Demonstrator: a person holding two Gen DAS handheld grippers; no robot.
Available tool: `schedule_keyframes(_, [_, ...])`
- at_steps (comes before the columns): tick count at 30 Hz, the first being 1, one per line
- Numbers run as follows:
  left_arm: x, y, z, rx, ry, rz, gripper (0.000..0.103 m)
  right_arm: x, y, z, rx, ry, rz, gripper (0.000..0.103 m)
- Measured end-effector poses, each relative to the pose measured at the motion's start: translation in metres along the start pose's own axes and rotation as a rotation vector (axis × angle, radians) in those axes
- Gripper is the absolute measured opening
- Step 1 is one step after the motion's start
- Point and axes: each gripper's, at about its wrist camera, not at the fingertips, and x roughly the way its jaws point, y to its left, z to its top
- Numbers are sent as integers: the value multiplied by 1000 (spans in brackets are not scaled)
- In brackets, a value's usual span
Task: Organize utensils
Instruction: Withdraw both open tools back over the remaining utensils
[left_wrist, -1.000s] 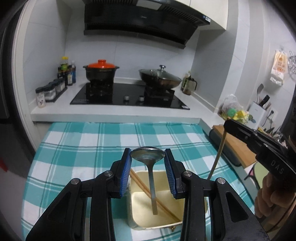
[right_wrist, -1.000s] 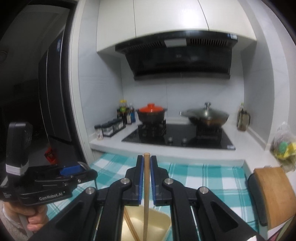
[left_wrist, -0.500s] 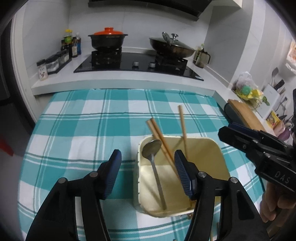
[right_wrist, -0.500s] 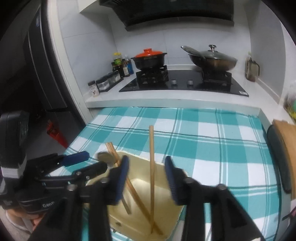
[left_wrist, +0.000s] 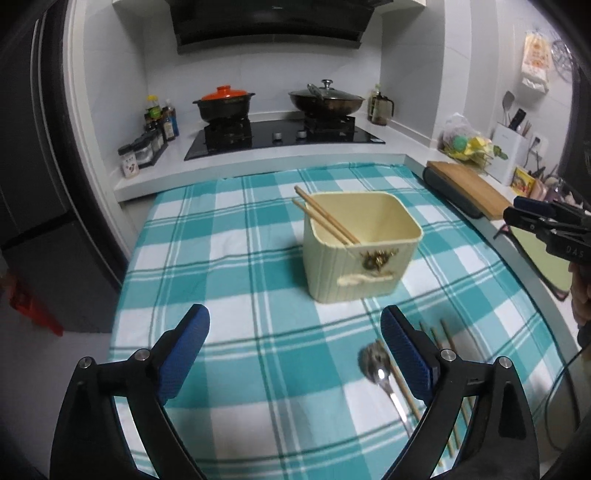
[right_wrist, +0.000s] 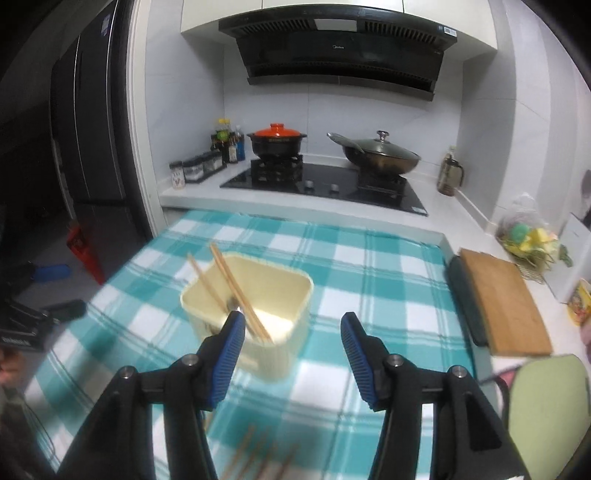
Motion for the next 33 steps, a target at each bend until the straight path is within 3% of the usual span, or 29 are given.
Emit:
schedule_keyframes(6, [-37,-30,-69,-20,-35,-43,97,-48,7,-69,27,45,-96,62])
schedule_keyframes(15, [-38,-71,-135,-53,-5,-83,97,-86,36,-144,59,42,-211,67])
schedule_keyframes(21, [-43,-83,-150,-41,-20,-39,97,-97,44,-164,60,33,-257,68])
schedule_keyframes(33, [-40,-86,-156,-76,-26,-44,97,-88,41,-197,116,77,-274,68])
